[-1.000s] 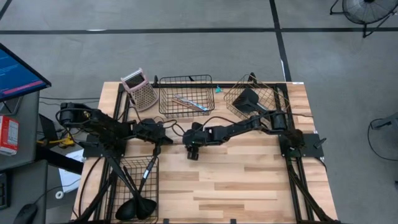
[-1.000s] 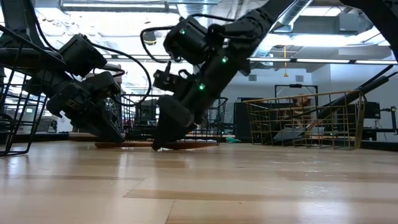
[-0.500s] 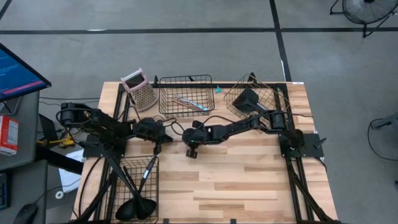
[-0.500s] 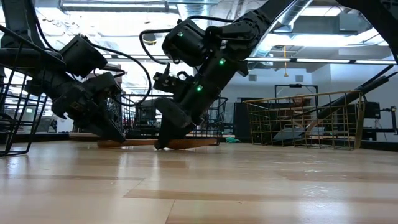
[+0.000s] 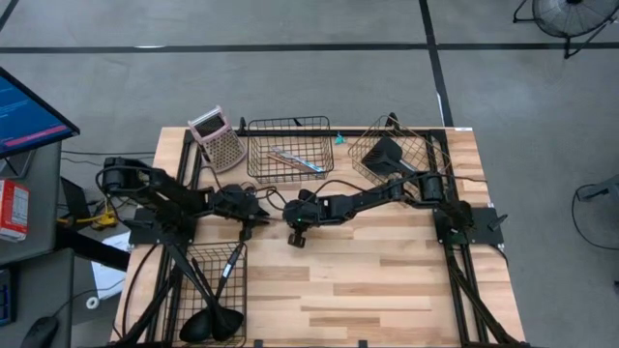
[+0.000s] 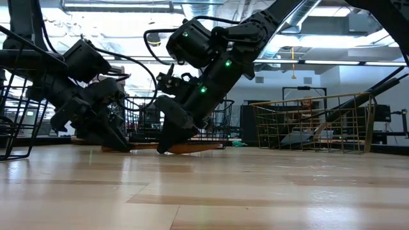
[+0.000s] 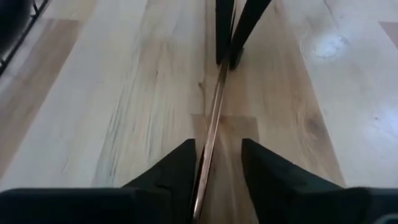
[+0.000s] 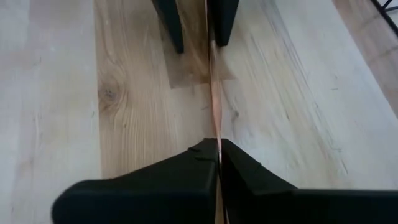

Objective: Pick & Place Kitchen Items
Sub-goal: Put the brown knife into the top black wire basket

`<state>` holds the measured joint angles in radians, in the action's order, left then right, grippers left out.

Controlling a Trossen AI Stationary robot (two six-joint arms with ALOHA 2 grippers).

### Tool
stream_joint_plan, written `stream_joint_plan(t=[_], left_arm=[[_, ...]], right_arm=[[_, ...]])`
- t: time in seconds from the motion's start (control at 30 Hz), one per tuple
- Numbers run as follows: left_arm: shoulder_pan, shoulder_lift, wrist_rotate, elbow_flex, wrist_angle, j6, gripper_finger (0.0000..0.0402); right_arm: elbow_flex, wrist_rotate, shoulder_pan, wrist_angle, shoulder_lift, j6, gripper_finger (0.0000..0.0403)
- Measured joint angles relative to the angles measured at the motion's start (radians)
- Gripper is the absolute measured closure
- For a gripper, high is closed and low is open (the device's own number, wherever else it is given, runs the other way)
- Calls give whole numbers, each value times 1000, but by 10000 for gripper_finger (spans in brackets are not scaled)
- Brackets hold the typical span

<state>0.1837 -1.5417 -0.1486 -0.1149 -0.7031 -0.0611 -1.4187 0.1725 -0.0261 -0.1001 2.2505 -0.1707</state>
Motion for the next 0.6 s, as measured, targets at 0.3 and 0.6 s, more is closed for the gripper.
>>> stream_joint_plan(t=[0.3, 0.6], left_arm=[[-1, -17, 66, -2, -21, -13, 385], [-7, 48, 97, 0, 24, 48, 401]], right_arm=[[6, -8, -8, 19, -19, 24, 386], [12, -16, -12, -58, -150, 7, 338]])
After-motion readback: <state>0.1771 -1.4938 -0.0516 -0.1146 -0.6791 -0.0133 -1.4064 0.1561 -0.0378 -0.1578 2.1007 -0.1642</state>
